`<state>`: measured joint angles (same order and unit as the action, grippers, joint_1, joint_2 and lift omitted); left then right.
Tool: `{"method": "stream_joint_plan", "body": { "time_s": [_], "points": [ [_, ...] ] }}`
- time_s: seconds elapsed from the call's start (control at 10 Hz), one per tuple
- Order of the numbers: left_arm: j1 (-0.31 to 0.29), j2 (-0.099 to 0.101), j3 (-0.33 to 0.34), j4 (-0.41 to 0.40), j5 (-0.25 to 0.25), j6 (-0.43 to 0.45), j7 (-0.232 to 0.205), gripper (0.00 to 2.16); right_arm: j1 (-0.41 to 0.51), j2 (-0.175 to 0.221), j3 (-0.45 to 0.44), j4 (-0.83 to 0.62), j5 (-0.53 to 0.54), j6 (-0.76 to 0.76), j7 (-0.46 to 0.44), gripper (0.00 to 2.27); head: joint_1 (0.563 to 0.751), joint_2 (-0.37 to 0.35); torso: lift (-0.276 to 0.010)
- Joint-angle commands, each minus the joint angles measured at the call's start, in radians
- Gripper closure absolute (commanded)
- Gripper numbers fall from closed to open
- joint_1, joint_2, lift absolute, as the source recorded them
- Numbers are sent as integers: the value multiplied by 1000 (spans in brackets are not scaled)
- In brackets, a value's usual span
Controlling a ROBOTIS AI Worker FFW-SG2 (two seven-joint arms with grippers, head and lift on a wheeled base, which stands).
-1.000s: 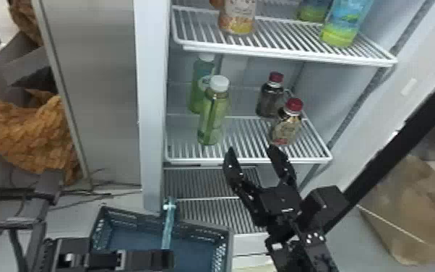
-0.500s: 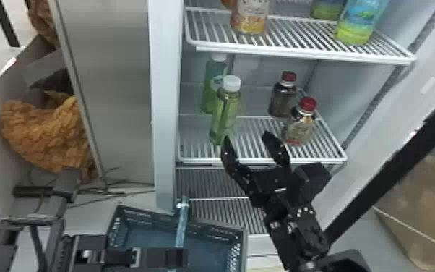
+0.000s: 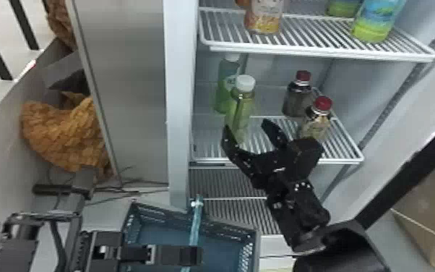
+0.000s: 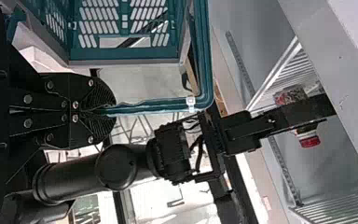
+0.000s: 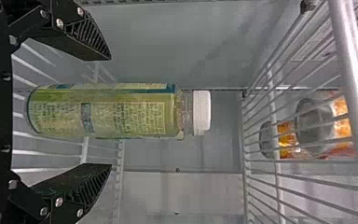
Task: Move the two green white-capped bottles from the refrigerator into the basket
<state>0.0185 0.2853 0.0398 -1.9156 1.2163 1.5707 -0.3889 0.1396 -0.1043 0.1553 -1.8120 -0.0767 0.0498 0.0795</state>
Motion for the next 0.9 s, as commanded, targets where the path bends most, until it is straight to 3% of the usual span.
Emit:
{"method": "stream_joint_plan", "body": {
  "time_s": [0.0, 0.6, 0.8],
  "points": [
    [-1, 0, -2, 0, 0, 1, 1, 1161, -37, 0, 0, 24, 1, 21, 0, 239, 695, -146, -263],
    [-6, 2, -4, 0, 2, 1, 1, 1161, -169, 0, 36, 159, 3, 24, 28, 274, 695, -128, -263],
    [-9, 2, -8, 0, 2, 1, 1, 1161, -174, 0, 26, 147, 9, 78, 25, 648, 695, -118, -263]
  ]
}}
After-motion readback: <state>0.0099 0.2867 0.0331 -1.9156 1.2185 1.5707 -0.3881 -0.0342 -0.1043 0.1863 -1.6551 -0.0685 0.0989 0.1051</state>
